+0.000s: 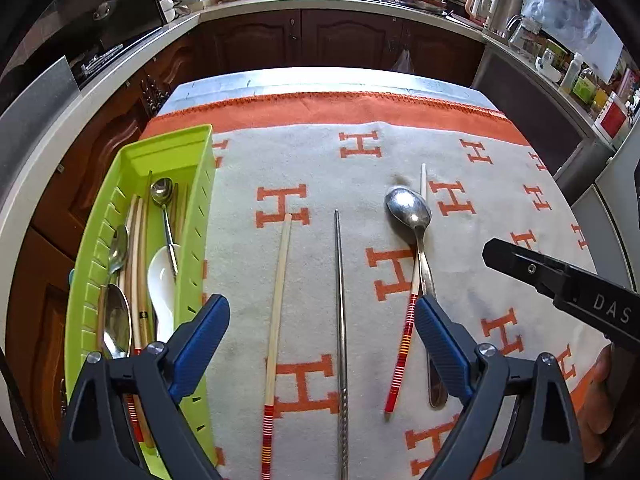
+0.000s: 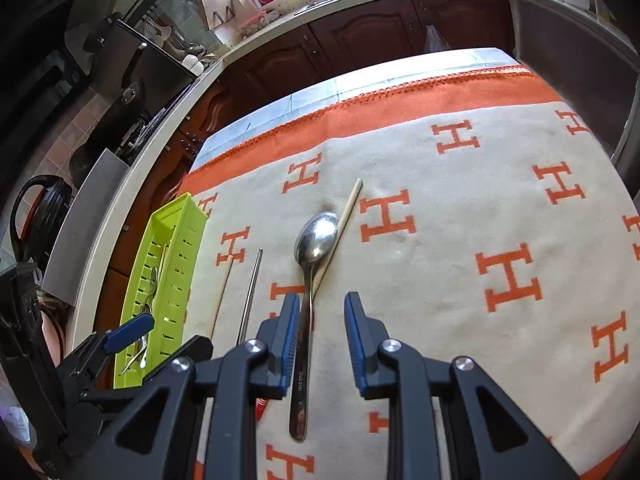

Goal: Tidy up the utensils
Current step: 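Move both open tools back over the remaining chopsticks and spoon, then grasp a steel chopstick with the left tool while the right tool grasps a steel spoon, then carry the steel chopstick and spoon toward the green tray with both tools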

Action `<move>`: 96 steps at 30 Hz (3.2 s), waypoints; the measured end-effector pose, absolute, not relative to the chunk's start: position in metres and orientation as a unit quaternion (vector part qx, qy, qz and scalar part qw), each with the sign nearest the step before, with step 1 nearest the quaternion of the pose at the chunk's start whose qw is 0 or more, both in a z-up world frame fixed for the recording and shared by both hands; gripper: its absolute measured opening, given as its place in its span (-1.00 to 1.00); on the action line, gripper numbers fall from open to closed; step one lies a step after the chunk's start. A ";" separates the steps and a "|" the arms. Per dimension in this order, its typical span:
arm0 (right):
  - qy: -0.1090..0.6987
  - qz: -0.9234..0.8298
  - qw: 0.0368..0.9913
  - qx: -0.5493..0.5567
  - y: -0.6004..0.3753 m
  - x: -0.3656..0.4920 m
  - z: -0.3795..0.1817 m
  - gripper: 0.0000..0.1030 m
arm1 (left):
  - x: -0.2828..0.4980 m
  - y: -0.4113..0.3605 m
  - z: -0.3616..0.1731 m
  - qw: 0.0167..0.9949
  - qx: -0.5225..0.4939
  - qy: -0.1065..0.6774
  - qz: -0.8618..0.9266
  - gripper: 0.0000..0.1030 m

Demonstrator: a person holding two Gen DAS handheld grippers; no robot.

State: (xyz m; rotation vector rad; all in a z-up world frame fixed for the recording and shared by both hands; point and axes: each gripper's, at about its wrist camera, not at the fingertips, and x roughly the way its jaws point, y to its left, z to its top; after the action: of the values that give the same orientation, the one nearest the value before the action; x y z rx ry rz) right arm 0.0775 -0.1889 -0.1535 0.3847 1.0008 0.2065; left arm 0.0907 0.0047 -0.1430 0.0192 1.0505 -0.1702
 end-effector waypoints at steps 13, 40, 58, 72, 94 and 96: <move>0.495 0.123 0.836 0.200 -0.192 0.084 -0.184 -0.55 | 0.100 0.001 -0.183 0.815 -0.022 0.572 -0.094 -0.05; 0.478 0.146 0.849 0.172 -0.169 0.087 -0.193 -0.55 | 0.053 0.009 -0.185 0.881 -0.027 0.466 -0.076 -0.94; 0.470 0.152 0.852 0.172 -0.153 0.128 -0.200 -0.55 | 0.056 0.015 -0.187 0.883 -0.044 0.458 -0.096 -0.93; 0.454 0.148 0.865 0.154 -0.147 0.126 -0.193 -0.96 | 0.061 0.029 -0.188 0.871 -0.098 0.468 -0.111 -0.94; 0.413 0.235 0.865 0.160 -0.122 0.098 -0.108 -0.96 | 0.043 0.081 -0.103 0.908 -0.114 0.395 -0.084 -0.94; 0.410 0.251 0.864 0.151 -0.107 0.101 -0.097 -0.96 | 0.044 0.100 -0.096 0.909 -0.124 0.391 -0.077 -0.94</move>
State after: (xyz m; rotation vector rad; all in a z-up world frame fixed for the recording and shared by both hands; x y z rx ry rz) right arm 0.1010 -0.1067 -0.0973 0.3168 0.8594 0.5254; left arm 0.0440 0.0999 -0.0956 -0.2568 0.8071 -0.1585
